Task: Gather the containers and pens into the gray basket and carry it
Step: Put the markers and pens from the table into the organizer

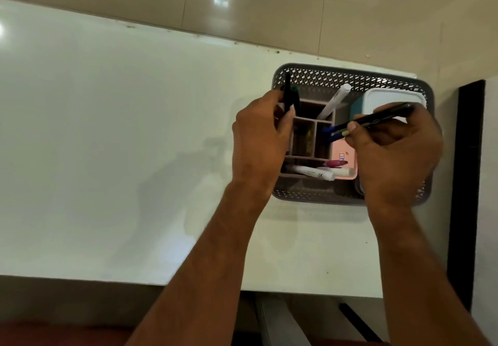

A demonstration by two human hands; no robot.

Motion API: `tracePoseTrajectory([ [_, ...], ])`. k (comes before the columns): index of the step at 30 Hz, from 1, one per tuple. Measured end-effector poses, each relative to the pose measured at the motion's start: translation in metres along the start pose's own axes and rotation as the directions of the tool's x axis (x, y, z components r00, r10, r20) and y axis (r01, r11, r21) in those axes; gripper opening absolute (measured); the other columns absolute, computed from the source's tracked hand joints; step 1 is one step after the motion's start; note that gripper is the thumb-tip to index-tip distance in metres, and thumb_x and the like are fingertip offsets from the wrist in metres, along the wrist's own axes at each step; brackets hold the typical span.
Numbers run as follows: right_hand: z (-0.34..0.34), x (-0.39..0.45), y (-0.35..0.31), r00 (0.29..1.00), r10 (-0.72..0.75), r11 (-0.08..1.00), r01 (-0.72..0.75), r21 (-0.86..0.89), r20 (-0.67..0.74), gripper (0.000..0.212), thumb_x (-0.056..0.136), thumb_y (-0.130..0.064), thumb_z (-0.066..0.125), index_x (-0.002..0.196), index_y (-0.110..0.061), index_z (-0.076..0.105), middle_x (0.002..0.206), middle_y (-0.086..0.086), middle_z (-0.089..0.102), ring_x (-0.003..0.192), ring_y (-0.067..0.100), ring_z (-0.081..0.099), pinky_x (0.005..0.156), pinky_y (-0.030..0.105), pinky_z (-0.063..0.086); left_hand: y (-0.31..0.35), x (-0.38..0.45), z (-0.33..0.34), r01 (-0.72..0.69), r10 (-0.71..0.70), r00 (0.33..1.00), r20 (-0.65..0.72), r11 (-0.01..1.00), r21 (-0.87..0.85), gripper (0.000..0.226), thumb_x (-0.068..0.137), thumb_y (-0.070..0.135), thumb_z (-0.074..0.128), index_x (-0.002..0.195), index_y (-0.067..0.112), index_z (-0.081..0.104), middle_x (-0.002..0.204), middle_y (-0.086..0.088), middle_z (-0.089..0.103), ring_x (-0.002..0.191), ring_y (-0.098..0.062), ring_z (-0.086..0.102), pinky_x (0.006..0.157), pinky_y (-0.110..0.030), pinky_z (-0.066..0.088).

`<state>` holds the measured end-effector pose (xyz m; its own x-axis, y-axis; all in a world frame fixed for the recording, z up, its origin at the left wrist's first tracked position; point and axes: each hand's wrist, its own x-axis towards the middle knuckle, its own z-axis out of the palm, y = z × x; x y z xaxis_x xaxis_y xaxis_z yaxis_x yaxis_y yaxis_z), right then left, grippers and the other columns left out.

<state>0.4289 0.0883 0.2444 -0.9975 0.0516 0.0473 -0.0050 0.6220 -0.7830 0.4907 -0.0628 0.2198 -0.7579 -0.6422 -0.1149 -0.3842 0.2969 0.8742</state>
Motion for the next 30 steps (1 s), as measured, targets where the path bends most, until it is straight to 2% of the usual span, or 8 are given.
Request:
tracePoseTrajectory([
  [3,0.003,0.001,0.001,0.999,-0.029,0.999,0.03,-0.023,0.029,0.032,0.077,-0.009,0.087,0.101,-0.01,0.066,0.086,-0.004,0.073,0.075,0.005,0.075,0.071,0.024,0.065,-0.002,0.0,0.006,0.016,-0.016,1.0,0.002,0.999,0.032,0.022,0.095,0.022,0.071,0.116,0.017,0.07,0.106,0.003,0.077,0.091,-0.01,0.073,0.086,-0.032,0.064],
  [6,0.005,-0.001,0.004,0.997,-0.053,0.997,0.056,-0.047,0.063,0.029,0.076,-0.008,0.087,0.097,-0.01,0.068,0.08,-0.023,0.063,0.071,-0.017,0.067,0.068,0.003,0.053,-0.004,-0.002,0.008,0.035,-0.035,0.999,-0.005,0.998,0.045,0.02,0.093,0.02,0.073,0.113,0.015,0.07,0.105,0.002,0.078,0.091,-0.011,0.074,0.086,-0.033,0.064],
  [9,0.008,-0.002,0.006,0.995,-0.047,0.996,0.053,-0.069,0.084,0.027,0.077,-0.009,0.086,0.097,-0.009,0.068,0.08,-0.029,0.058,0.07,-0.025,0.061,0.066,-0.002,0.048,-0.007,-0.007,0.01,0.051,-0.051,0.999,0.004,0.994,0.095,0.018,0.093,0.018,0.073,0.11,0.013,0.071,0.104,-0.001,0.078,0.091,-0.015,0.074,0.086,-0.036,0.063],
  [13,0.013,-0.003,0.01,0.994,-0.036,0.995,0.046,-0.093,0.1,0.025,0.077,-0.011,0.086,0.096,-0.009,0.069,0.078,-0.025,0.06,0.066,-0.023,0.061,0.066,-0.001,0.049,-0.008,-0.013,0.014,0.032,-0.036,0.999,0.019,0.984,0.174,0.012,0.091,0.015,0.073,0.103,0.013,0.072,0.1,0.0,0.075,0.087,-0.016,0.071,0.081,-0.036,0.062],
  [17,0.015,-0.005,0.014,0.991,-0.056,0.991,0.071,-0.117,0.122,0.024,0.078,-0.009,0.085,0.097,-0.008,0.069,0.078,-0.027,0.058,0.07,-0.022,0.062,0.067,0.0,0.049,-0.007,-0.012,0.017,0.032,-0.037,0.999,0.018,0.979,0.2,0.014,0.09,0.015,0.074,0.104,0.014,0.071,0.101,-0.001,0.074,0.085,-0.016,0.07,0.08,-0.036,0.061],
  [20,0.014,-0.005,0.014,0.99,-0.061,0.991,0.076,-0.113,0.129,0.027,0.08,-0.008,0.085,0.102,-0.009,0.069,0.083,-0.014,0.066,0.068,-0.015,0.064,0.067,0.002,0.052,-0.007,-0.01,0.017,0.052,-0.055,0.998,0.012,0.979,0.2,0.016,0.091,0.014,0.073,0.108,0.014,0.07,0.105,-0.001,0.074,0.087,-0.016,0.07,0.082,-0.036,0.062],
  [26,0.012,-0.003,0.012,0.988,-0.071,0.992,0.084,-0.093,0.134,0.03,0.082,-0.008,0.083,0.108,-0.01,0.068,0.089,-0.005,0.074,0.077,0.003,0.075,0.071,0.02,0.062,-0.004,-0.008,0.015,0.105,-0.109,0.994,0.018,0.982,0.159,0.015,0.096,0.017,0.069,0.11,0.013,0.068,0.105,-0.001,0.074,0.091,-0.016,0.07,0.086,-0.035,0.061],
  [30,0.013,0.0,0.012,0.989,-0.071,0.991,0.084,-0.106,0.128,0.029,0.082,-0.007,0.082,0.107,-0.011,0.069,0.086,-0.007,0.072,0.074,-0.002,0.073,0.068,0.017,0.062,0.0,-0.008,0.016,0.098,-0.106,0.994,0.029,0.974,0.204,0.014,0.098,0.017,0.065,0.111,0.013,0.069,0.101,-0.003,0.075,0.086,-0.018,0.069,0.081,-0.035,0.061],
])
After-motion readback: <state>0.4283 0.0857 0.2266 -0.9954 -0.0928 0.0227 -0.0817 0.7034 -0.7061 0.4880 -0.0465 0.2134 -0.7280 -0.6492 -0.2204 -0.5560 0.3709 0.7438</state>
